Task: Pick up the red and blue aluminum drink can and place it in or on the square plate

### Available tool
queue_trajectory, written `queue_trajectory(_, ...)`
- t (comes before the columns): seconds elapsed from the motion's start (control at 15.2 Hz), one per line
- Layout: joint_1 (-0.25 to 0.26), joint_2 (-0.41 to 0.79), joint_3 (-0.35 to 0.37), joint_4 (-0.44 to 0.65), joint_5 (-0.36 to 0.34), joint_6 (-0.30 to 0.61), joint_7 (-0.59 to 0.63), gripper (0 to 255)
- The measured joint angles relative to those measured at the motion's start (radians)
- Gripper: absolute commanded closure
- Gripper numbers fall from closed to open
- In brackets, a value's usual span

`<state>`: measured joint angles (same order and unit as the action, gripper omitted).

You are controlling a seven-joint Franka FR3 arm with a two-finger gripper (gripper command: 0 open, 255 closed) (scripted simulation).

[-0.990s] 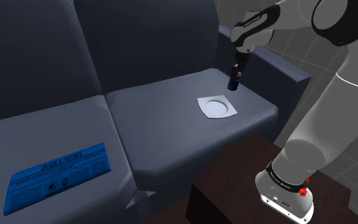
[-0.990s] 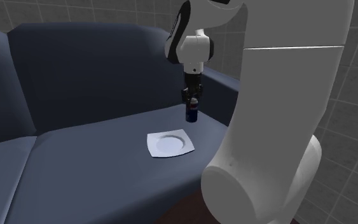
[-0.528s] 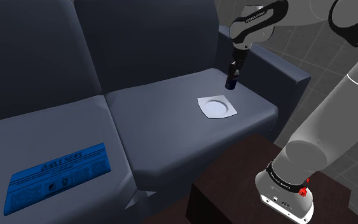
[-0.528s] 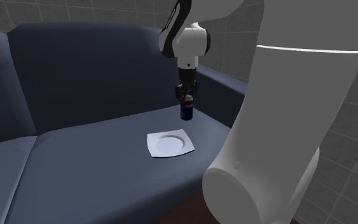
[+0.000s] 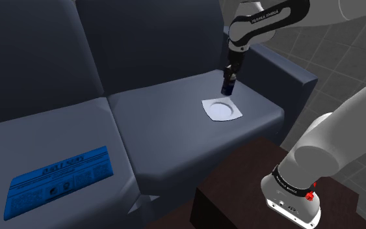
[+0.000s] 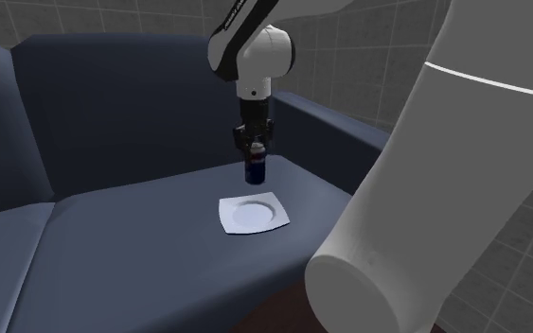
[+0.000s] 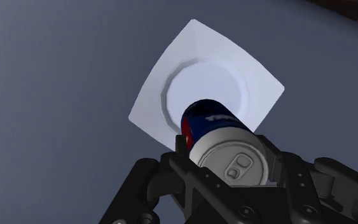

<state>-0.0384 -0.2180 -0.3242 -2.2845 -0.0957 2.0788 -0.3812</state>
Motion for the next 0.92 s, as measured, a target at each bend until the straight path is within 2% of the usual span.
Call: queue_trajectory(0.92, 0.010, 0.073, 0.001, -0.109, 0.017, 0.179, 0.013, 255)
